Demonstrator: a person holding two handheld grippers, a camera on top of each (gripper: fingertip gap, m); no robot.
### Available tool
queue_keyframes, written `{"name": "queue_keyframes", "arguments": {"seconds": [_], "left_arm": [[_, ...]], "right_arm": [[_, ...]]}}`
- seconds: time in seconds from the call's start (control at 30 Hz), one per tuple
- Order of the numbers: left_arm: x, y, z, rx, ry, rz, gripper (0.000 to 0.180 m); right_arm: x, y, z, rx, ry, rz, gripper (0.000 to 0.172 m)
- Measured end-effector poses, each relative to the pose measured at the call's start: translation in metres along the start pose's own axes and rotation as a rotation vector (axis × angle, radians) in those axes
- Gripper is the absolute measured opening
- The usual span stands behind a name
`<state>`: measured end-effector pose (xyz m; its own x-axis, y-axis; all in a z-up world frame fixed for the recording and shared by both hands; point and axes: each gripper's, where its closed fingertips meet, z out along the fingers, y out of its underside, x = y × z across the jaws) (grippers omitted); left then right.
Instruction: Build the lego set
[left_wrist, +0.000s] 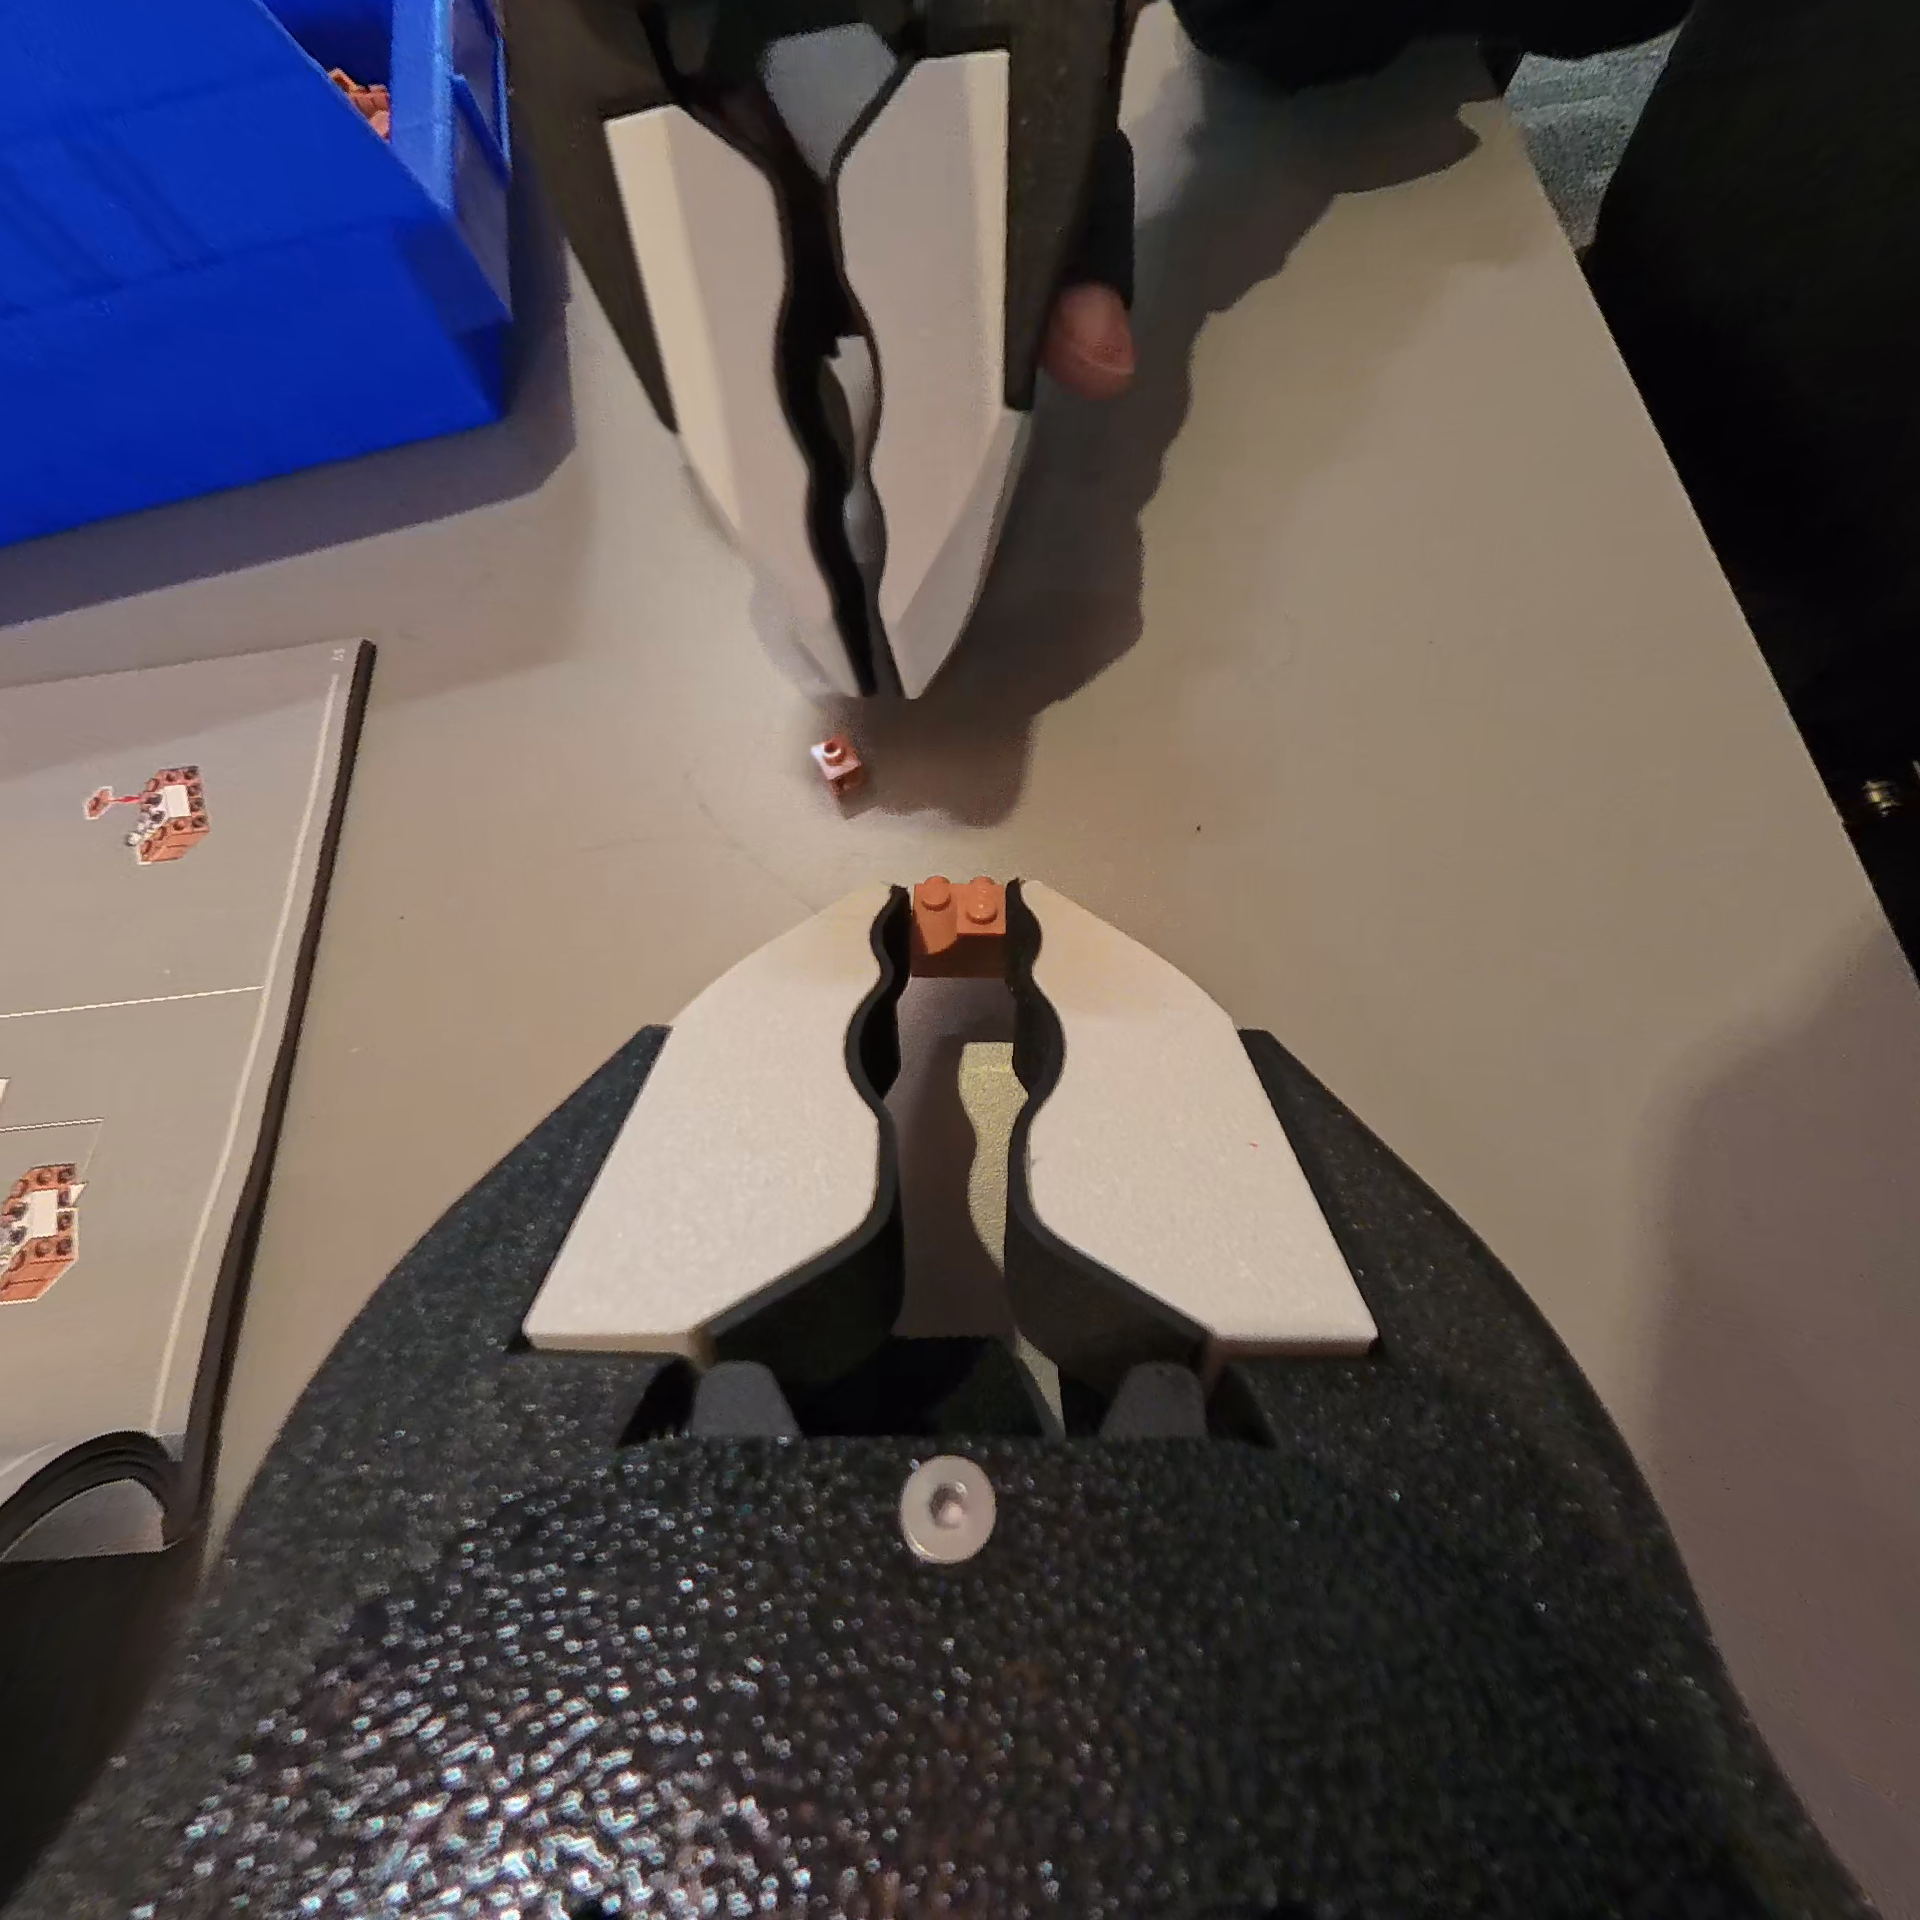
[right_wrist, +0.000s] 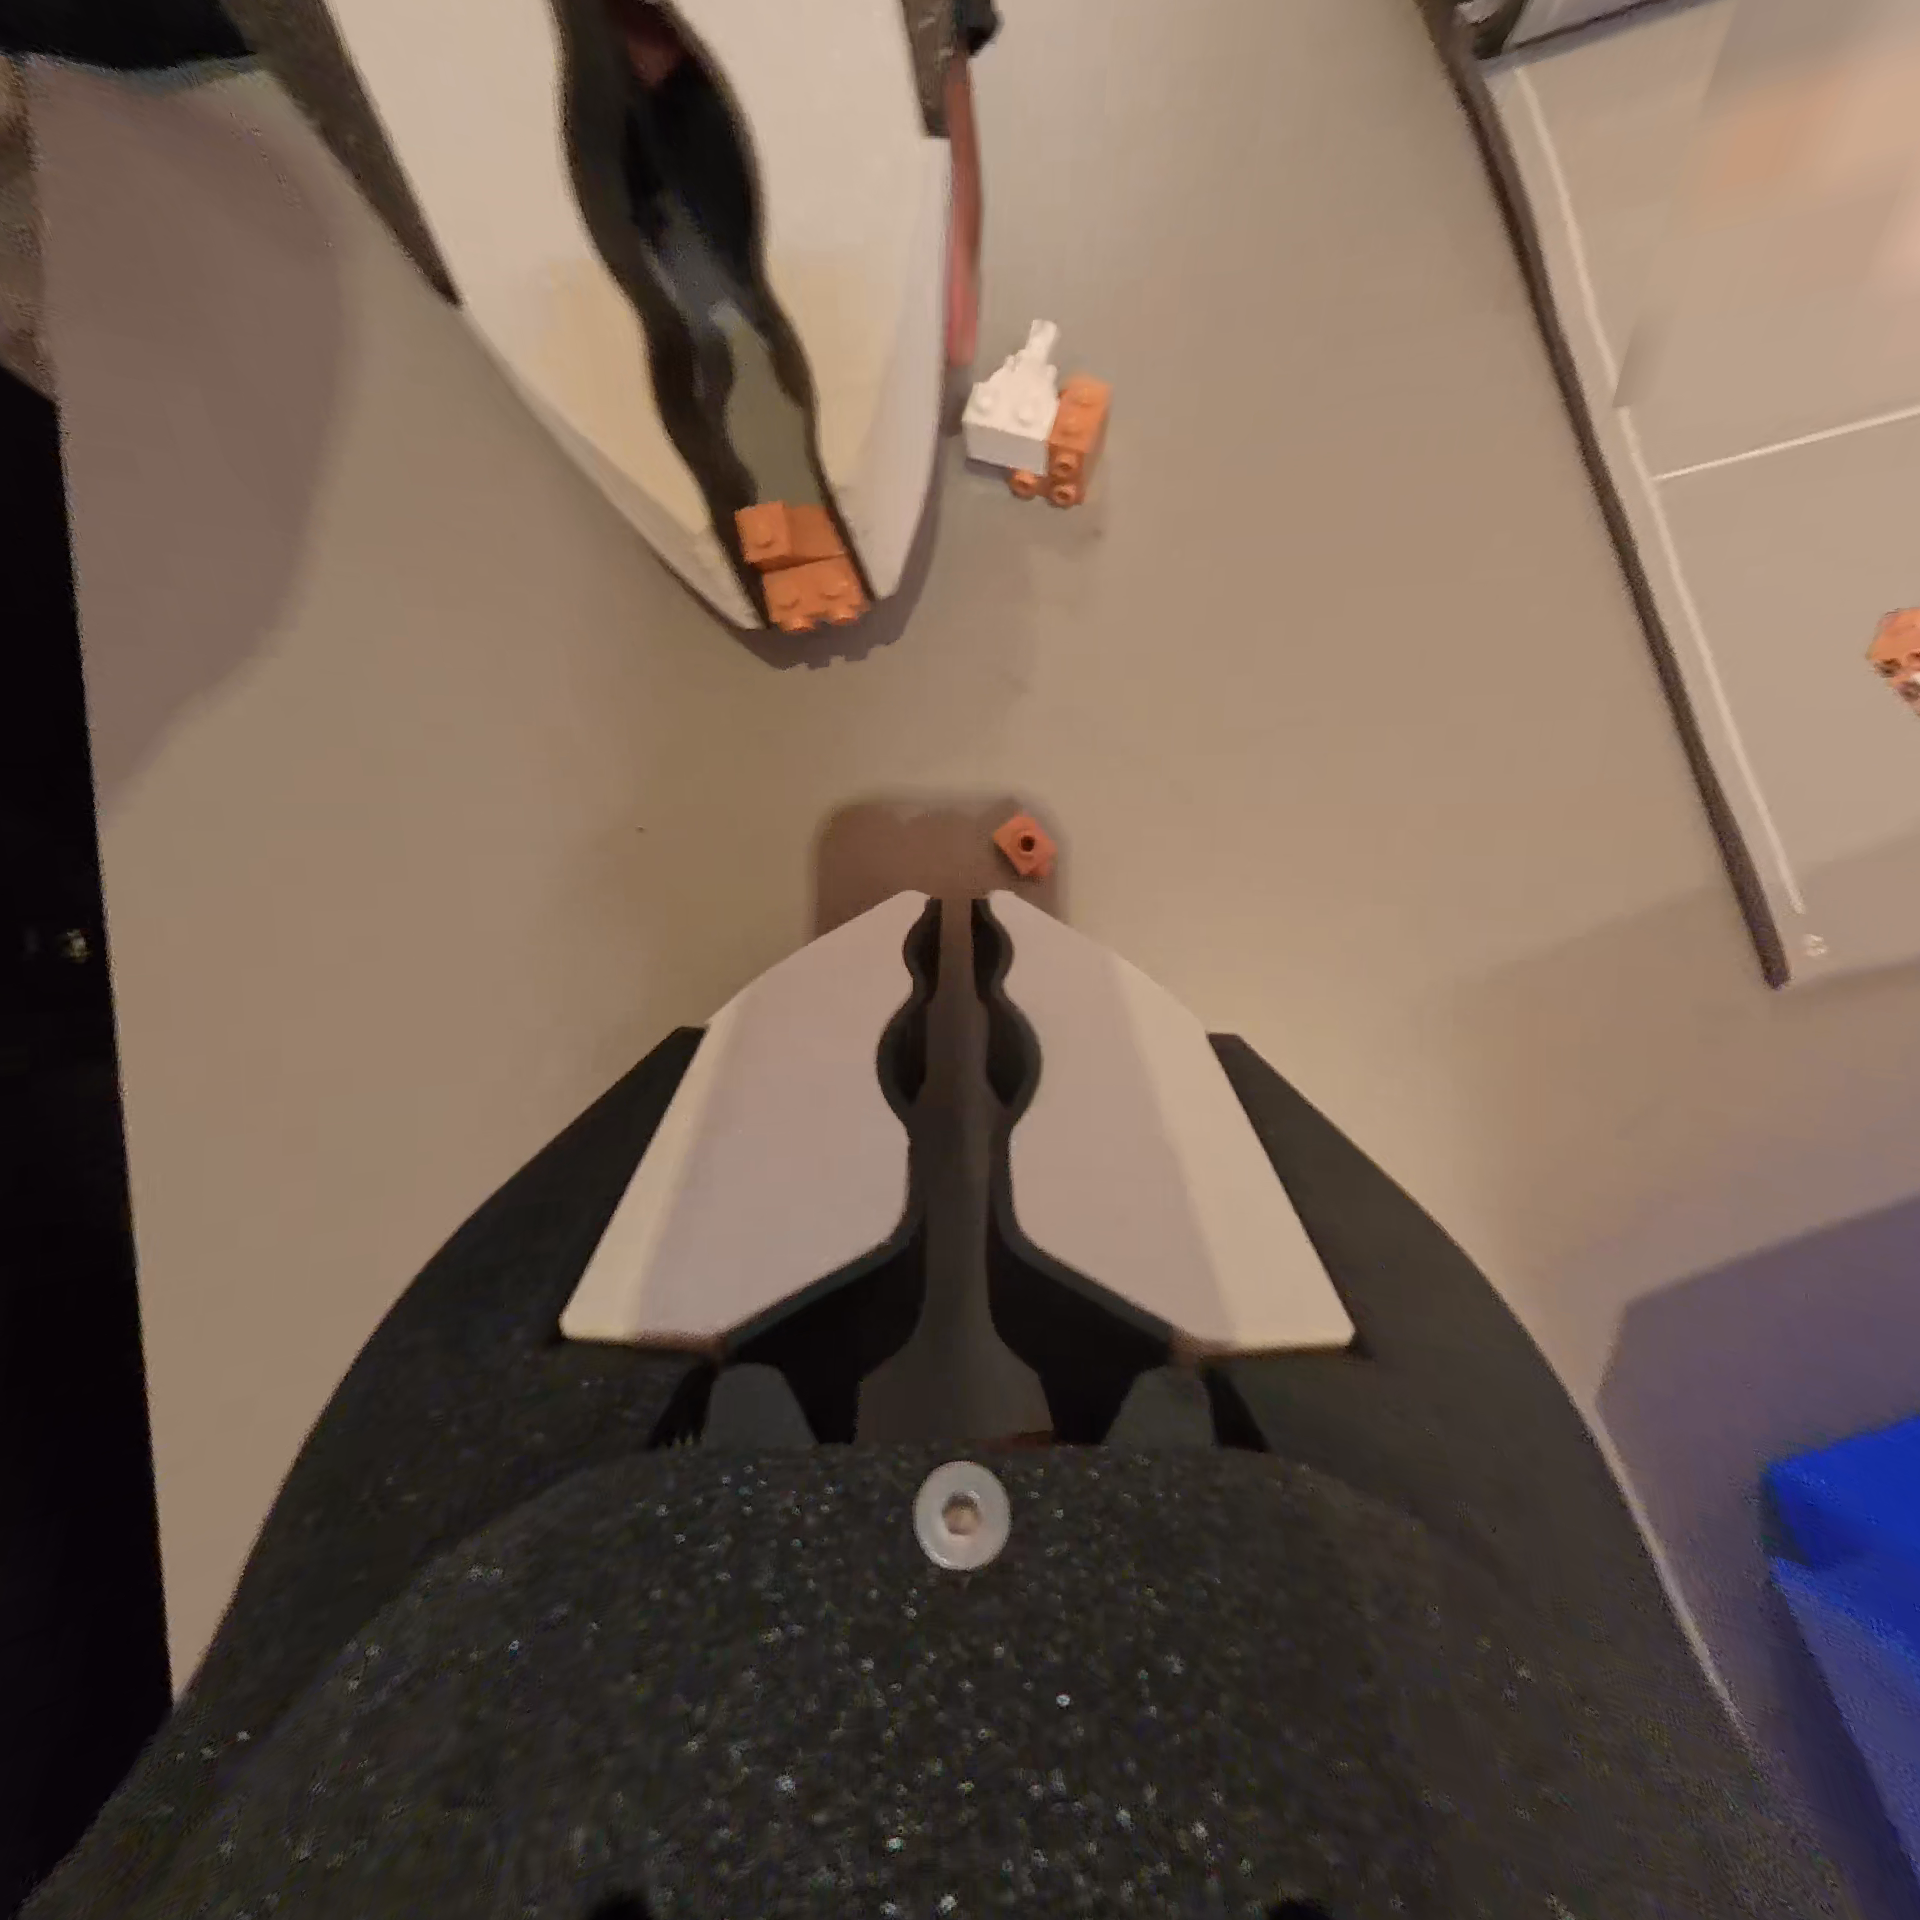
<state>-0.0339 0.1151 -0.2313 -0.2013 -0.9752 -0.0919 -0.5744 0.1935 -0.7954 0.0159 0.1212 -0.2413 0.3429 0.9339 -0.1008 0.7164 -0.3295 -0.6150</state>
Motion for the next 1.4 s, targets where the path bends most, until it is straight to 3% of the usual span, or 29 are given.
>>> {"name": "queue_keyframes", "arguments": {"seconds": [0.4, 0.97, 1.27, 1.4], "left_arm": [[-0.001, -0.001, -0.001, 0.007, -0.003, -0.004, 0.017], [0.000, -0.004, -0.001, 0.009, -0.010, 0.005, 0.017], [-0.002, -0.004, -0.004, 0.010, -0.024, 0.003, 0.017], [-0.002, -0.004, -0.004, 0.008, -0.024, 0.003, 0.017]], "right_arm": [[0.010, -0.003, 0.014, 0.006, 0.012, -0.027, 0.015], [-0.012, -0.018, 0.023, 0.071, -0.123, -0.113, 0.022], [-0.006, -0.020, 0.024, -0.019, -0.007, -0.033, 0.023], [-0.003, -0.016, 0.027, -0.066, 0.045, -0.031, 0.010]]}}
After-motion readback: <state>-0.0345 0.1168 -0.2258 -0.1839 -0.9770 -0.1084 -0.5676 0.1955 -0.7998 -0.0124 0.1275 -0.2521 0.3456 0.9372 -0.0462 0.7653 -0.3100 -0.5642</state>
